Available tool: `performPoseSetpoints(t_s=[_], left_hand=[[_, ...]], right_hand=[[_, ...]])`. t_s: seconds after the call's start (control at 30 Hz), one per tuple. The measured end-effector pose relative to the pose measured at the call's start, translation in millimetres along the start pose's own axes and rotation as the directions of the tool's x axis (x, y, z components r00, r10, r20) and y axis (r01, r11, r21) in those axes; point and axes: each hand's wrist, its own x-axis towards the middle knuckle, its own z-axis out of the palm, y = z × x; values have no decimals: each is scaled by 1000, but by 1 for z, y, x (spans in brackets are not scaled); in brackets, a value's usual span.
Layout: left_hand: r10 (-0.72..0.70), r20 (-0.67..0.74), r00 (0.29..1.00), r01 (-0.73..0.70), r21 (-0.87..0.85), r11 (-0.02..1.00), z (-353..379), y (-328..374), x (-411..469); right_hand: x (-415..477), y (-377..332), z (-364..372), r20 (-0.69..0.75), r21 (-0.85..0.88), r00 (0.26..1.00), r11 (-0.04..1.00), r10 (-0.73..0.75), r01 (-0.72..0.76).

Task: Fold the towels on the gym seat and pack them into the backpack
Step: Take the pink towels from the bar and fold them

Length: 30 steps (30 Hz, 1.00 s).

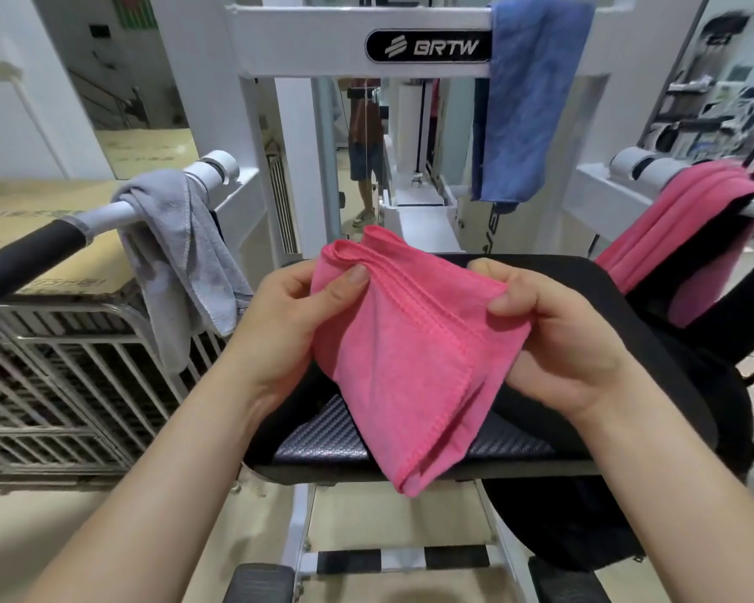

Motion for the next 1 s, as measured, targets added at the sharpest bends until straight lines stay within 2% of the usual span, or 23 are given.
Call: performPoseSetpoints(t_s=[0.07, 0.13, 0.2, 0.27, 0.3, 0.33, 0.37, 0.4, 0.43, 0.5, 0.53, 0.57, 0.7, 0.73, 0.8, 0.9, 0.93, 0.97, 1.0], left_hand=[[-56, 101, 993, 67, -106, 992, -2, 0, 1], [-91, 206, 974, 117, -120, 986, -2, 0, 3], [-94, 234, 968, 122, -105, 987, -1, 0, 4], [-84, 202, 976, 94, -40, 995, 0, 3, 4], [-76, 185, 980, 74, 18, 997, 0, 7, 2], [-65, 177, 982, 50, 92, 995, 0, 11, 0], [-50, 180, 982, 19, 173, 985, -1, 15, -2], [-29, 189, 982, -18, 245, 969, 0, 20, -4], [-2, 202, 979, -60, 302, 951, 2, 24, -7], [56, 237, 970, -142, 362, 921, 6, 32, -12], [78, 254, 964, -173, 375, 911, 7, 35, -14], [98, 270, 958, -201, 384, 901, 8, 37, -17], [168, 339, 925, -310, 425, 850, 2, 38, -28], [169, 350, 921, -317, 423, 849, 2, 37, -31], [159, 358, 920, -304, 397, 866, 3, 36, -40], [119, 353, 928, -255, 368, 894, 6, 30, -51], [104, 367, 924, -252, 382, 889, 8, 27, -55], [84, 391, 917, -254, 407, 877, 10, 25, -59], [68, 420, 905, -268, 438, 858, 14, 23, -63]], right_hand=[[-1, 3, -1, 28, 69, 1000, 998, -1, -1], [-1, 7, -2, 48, 96, 999, 995, 13, -18], [-2, 10, -3, 52, 102, 998, 994, 34, -40], [-3, 11, -4, -32, 3, 999, 1000, 3, -3], [-6, 9, -4, -114, -123, 989, 989, -94, 80], [-10, 6, -3, -187, -314, 949, 930, -255, 189], [-16, 2, 1, -201, -516, 878, 809, -435, 283], [-23, -4, 8, -141, -665, 819, 666, -557, 338], [-29, -8, 18, -40, -759, 813, 547, -581, 353], [-38, -10, 37, 123, -882, 900, 370, -418, 292], [-40, -8, 43, 144, -917, 944, 319, -297, 240], [-41, -3, 47, 131, -930, 970, 314, -203, 191], [-45, 4, 53, 36, -818, 996, 570, -82, 76], [-48, 4, 54, 22, -812, 995, 578, -97, 75], [-52, 7, 58, 16, -876, 980, 469, -200, 110], [-58, 10, 63, 46, -989, 927, 110, -371, 94], [-62, 8, 64, 59, -996, 925, 38, -375, 79], [-67, 7, 64, 54, -997, 948, 34, -313, 68], [-72, 5, 64, 37, -992, 981, 111, -190, 59]])
